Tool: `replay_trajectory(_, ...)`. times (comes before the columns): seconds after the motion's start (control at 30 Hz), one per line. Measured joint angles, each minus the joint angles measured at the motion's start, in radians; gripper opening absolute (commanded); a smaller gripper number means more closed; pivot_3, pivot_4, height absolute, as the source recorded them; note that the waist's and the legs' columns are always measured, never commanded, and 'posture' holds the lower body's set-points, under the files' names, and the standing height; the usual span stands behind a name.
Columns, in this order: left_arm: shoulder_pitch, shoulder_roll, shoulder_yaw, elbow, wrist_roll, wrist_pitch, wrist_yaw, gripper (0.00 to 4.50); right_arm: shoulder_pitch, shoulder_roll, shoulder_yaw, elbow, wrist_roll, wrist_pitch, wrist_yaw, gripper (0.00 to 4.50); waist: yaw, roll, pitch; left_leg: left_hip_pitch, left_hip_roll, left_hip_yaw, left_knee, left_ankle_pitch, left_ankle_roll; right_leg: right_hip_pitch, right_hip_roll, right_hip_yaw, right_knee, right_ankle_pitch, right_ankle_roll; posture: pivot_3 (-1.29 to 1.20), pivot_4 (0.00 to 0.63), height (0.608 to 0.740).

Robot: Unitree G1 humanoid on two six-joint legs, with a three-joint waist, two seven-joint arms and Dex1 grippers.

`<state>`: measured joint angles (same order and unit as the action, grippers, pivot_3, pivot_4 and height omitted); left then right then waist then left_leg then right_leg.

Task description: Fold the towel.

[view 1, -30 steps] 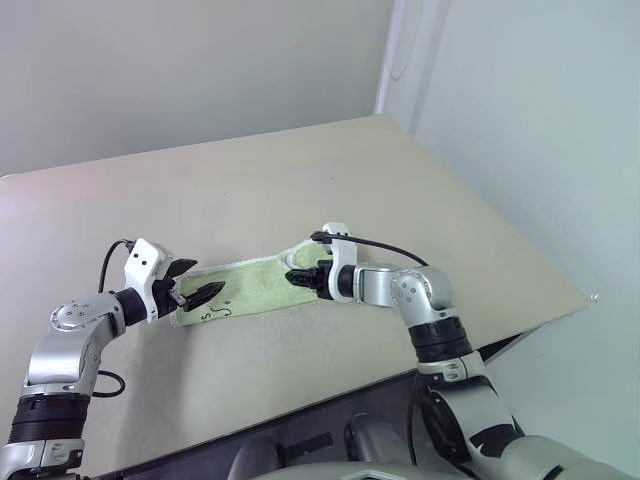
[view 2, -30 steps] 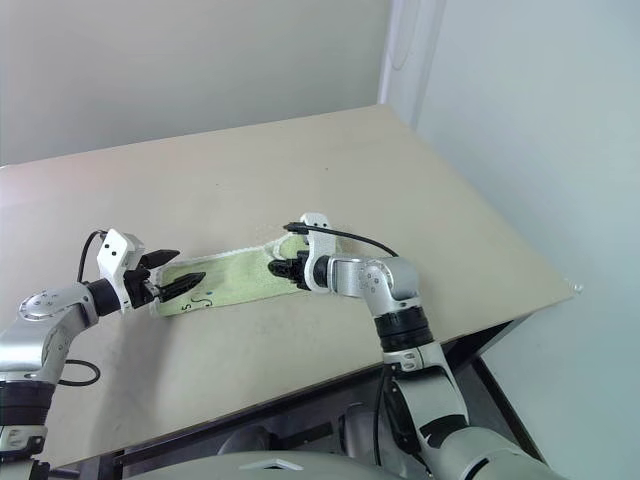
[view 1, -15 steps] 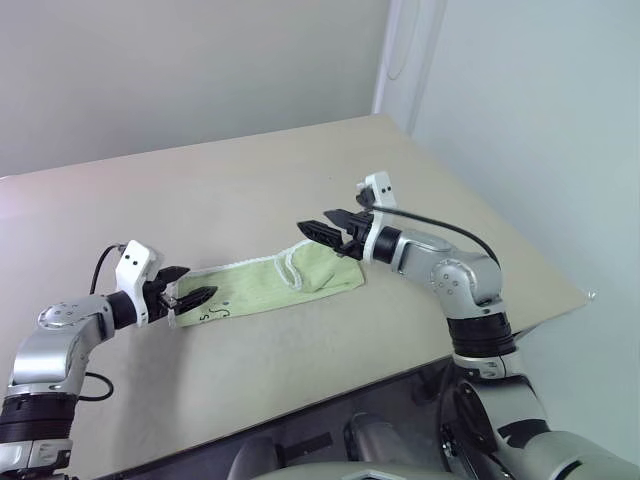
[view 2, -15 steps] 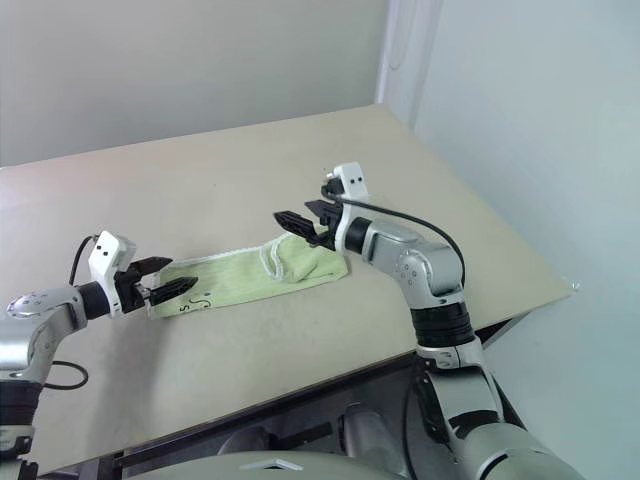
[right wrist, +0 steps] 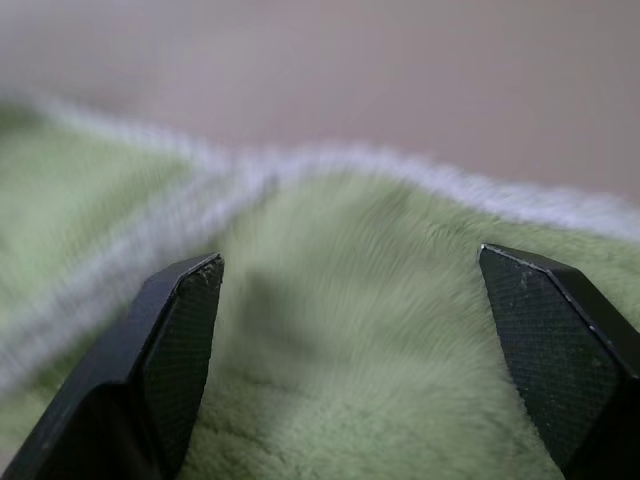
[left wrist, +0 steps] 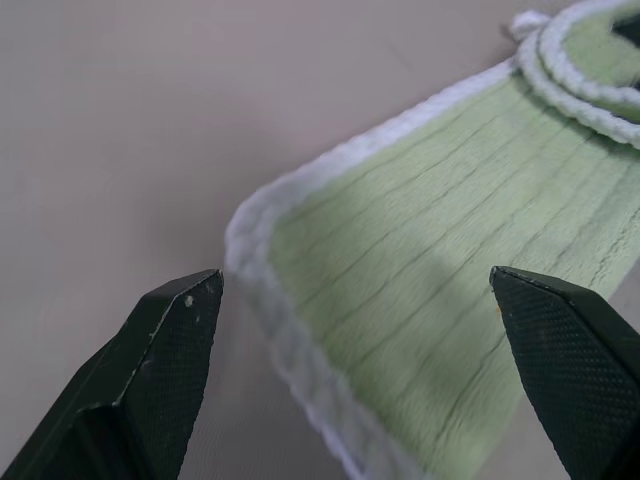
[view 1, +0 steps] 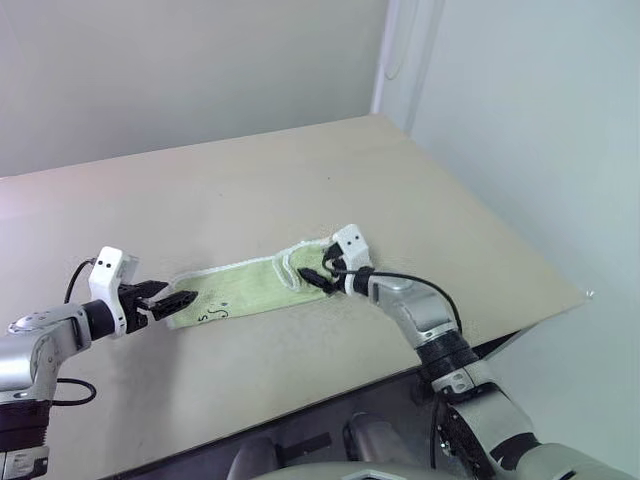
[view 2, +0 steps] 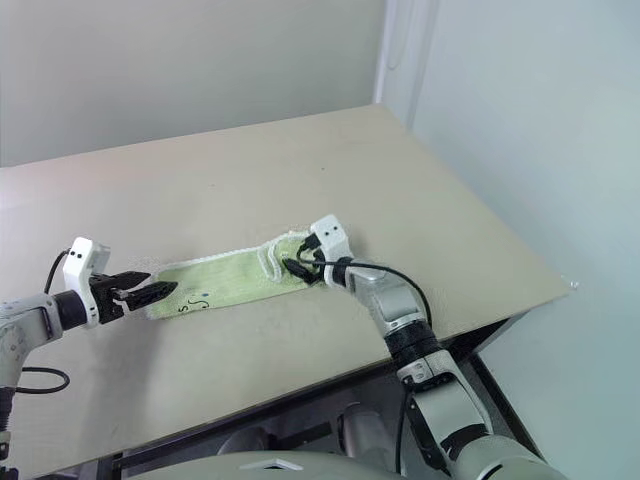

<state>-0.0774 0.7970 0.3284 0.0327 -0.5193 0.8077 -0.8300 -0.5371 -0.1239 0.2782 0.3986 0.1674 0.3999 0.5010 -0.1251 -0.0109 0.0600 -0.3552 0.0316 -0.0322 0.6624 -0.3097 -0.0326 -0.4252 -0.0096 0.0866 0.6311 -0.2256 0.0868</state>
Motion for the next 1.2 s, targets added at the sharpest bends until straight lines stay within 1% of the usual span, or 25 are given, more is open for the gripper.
replay_trajectory(0.1, 0.002, 0.021, 0.005, 0.002, -0.003, 0.045, 0.015, 4.5, -0.001, 0.001, 0.018, 0.024, -0.047, -0.046, -0.002, 4.24, -0.002, -0.001, 0.0, 0.002, 0.0, 0.0, 0.0, 0.0, 0.0, 0.001, 0.0, 0.0, 0.0, -0.001, -0.001, 0.0, 0.0, 0.74)
replay_trajectory(0.23, 0.0, 0.021, 0.012, 0.008, -0.022, 0.11, 0.031, 4.5, -0.005, 0.01, 0.007, 0.038, -0.058, -0.057, -0.002, 4.24, -0.001, -0.001, -0.001, 0.002, 0.0, -0.001, 0.0, 0.0, 0.0, 0.002, 0.0, 0.0, 0.001, -0.002, -0.003, 0.0, 0.0, 0.74)
replay_trajectory(0.37, -0.011, 0.025, 0.021, 0.01, -0.046, 0.176, 0.039, 4.5, -0.017, 0.026, -0.035, 0.029, -0.04, -0.015, -0.004, 4.24, -0.001, -0.001, -0.001, 0.002, 0.0, -0.001, 0.0, 0.0, 0.0, 0.002, 0.0, 0.0, 0.001, -0.001, -0.002, 0.0, 0.0, 0.74)
replay_trajectory(0.47, -0.019, 0.021, 0.056, 0.034, -0.082, 0.245, 0.058, 4.5, -0.017, 0.027, -0.063, -0.018, -0.026, 0.026, -0.009, 4.24, -0.001, -0.001, -0.001, 0.001, 0.0, -0.001, 0.0, 0.0, 0.0, 0.001, 0.0, 0.0, 0.001, 0.001, 0.0, 0.0, 0.0, 0.74)
replay_trajectory(0.6, -0.049, -0.008, 0.097, 0.07, -0.119, 0.336, 0.103, 4.5, -0.017, 0.032, -0.092, -0.094, -0.012, 0.075, -0.017, 4.24, -0.001, -0.001, 0.0, 0.001, 0.0, -0.002, 0.0, 0.0, 0.0, 0.001, 0.0, -0.001, 0.001, 0.001, 0.0, 0.0, 0.0, 0.74)
replay_trajectory(0.8, -0.12, -0.093, 0.171, 0.116, -0.202, 0.48, 0.165, 4.5, -0.01, 0.034, -0.099, -0.202, 0.014, 0.147, -0.015, 4.24, 0.002, -0.001, -0.001, 0.001, 0.0, -0.003, 0.0, 0.0, 0.0, 0.001, 0.0, -0.002, 0.001, 0.001, 0.0, 0.0, 0.0, 0.74)
replay_trajectory(0.97, -0.157, -0.148, 0.199, 0.124, -0.213, 0.524, 0.219, 4.5, -0.002, 0.025, -0.101, -0.23, 0.015, 0.182, -0.02, 4.24, 0.004, -0.001, -0.001, 0.001, -0.001, -0.003, 0.0, 0.0, -0.001, 0.002, 0.0, -0.002, 0.001, 0.002, -0.002, 0.0, 0.0, 0.74)
replay_trajectory(1.1, -0.167, -0.173, 0.213, 0.123, -0.213, 0.534, 0.238, 4.5, 0.0, 0.022, -0.122, -0.239, 0.015, 0.199, -0.026, 4.24, 0.007, -0.001, -0.001, 0.002, -0.002, -0.003, 0.001, 0.001, -0.001, 0.003, -0.001, -0.002, 0.001, 0.002, -0.001, 0.0, 0.0, 0.74)
replay_trajectory(1.2, -0.168, -0.175, 0.214, 0.123, -0.213, 0.537, 0.244, 3.9, 0.0, 0.022, -0.13, -0.239, 0.015, 0.204, -0.031, 4.3, 0.006, -0.001, -0.001, 0.002, -0.002, -0.003, 0.001, 0.001, -0.001, 0.003, -0.001, -0.002, 0.001, 0.001, -0.001, 0.0, 0.0, 0.74)
